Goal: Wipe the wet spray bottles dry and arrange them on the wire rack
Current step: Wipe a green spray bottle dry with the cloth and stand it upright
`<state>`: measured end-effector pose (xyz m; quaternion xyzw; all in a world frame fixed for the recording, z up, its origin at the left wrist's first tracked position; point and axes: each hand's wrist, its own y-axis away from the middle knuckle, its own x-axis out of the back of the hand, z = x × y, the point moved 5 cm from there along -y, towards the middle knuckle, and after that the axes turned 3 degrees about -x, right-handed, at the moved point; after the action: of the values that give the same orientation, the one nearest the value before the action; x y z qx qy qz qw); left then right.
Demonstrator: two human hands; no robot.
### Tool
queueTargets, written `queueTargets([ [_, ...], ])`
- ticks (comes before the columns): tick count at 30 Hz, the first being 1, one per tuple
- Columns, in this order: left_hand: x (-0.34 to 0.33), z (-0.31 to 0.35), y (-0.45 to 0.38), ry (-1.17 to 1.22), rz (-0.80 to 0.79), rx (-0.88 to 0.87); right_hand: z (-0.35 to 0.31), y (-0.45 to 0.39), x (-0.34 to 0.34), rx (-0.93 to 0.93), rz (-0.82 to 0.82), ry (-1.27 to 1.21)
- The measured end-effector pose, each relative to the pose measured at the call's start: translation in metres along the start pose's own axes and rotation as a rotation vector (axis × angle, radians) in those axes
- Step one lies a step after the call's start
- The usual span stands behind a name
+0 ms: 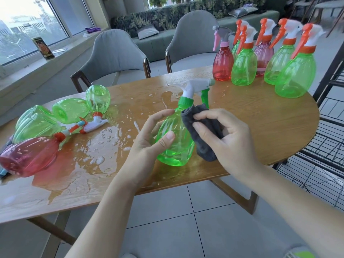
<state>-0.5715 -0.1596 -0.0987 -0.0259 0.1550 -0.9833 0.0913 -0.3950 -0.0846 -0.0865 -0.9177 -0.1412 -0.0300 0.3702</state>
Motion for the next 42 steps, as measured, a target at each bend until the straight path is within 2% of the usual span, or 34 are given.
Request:
queueTargets([
  [3, 0.005, -0.009, -0.001, -0.023, 0.007, 0.018, 0.005, 0.002, 0.0, -0.012, -0.026, 0.008],
  [6, 0.006, -0.013, -0.003, 0.007, 0.094, 0.036, 0.002, 0.013, -0.008, 0.093, -0.112, 0.062],
  [9, 0.007, -0.011, -0.004, -0.082, 0.19, 0.053, -0.002, 0.026, -0.02, 0.223, -0.214, 0.148],
  [15, 0.008, -0.007, -0.006, -0.136, 0.117, 0.059, -0.003, 0.025, -0.023, 0.382, -0.27, 0.26],
  [18, 0.008, -0.008, -0.005, -0.063, 0.046, 0.055, -0.005, 0.013, -0.015, 0.339, -0.161, 0.248],
  [23, 0.006, -0.005, -0.002, -0.125, -0.047, 0.02, 0.004, -0.009, 0.002, 0.099, 0.021, 0.151],
  [28, 0.005, -0.001, -0.003, -0.289, -0.064, -0.056, 0.013, -0.003, -0.001, -0.074, 0.034, 0.066],
  [32, 0.005, 0.004, -0.003, -0.441, 0.003, -0.145, 0.009, 0.01, -0.007, -0.041, -0.019, 0.064],
  [35, 0.005, 0.006, -0.002, -0.451, 0.005, -0.136, 0.008, 0.007, -0.005, -0.023, -0.007, 0.084],
  [39, 0.002, 0.007, 0.0, -0.45, -0.024, -0.146, 0.012, -0.003, -0.001, -0.099, 0.05, 0.035],
  [42, 0.003, 0.003, 0.001, -0.399, 0.001, -0.127, 0.007, 0.005, -0.008, -0.017, 0.007, 0.072],
])
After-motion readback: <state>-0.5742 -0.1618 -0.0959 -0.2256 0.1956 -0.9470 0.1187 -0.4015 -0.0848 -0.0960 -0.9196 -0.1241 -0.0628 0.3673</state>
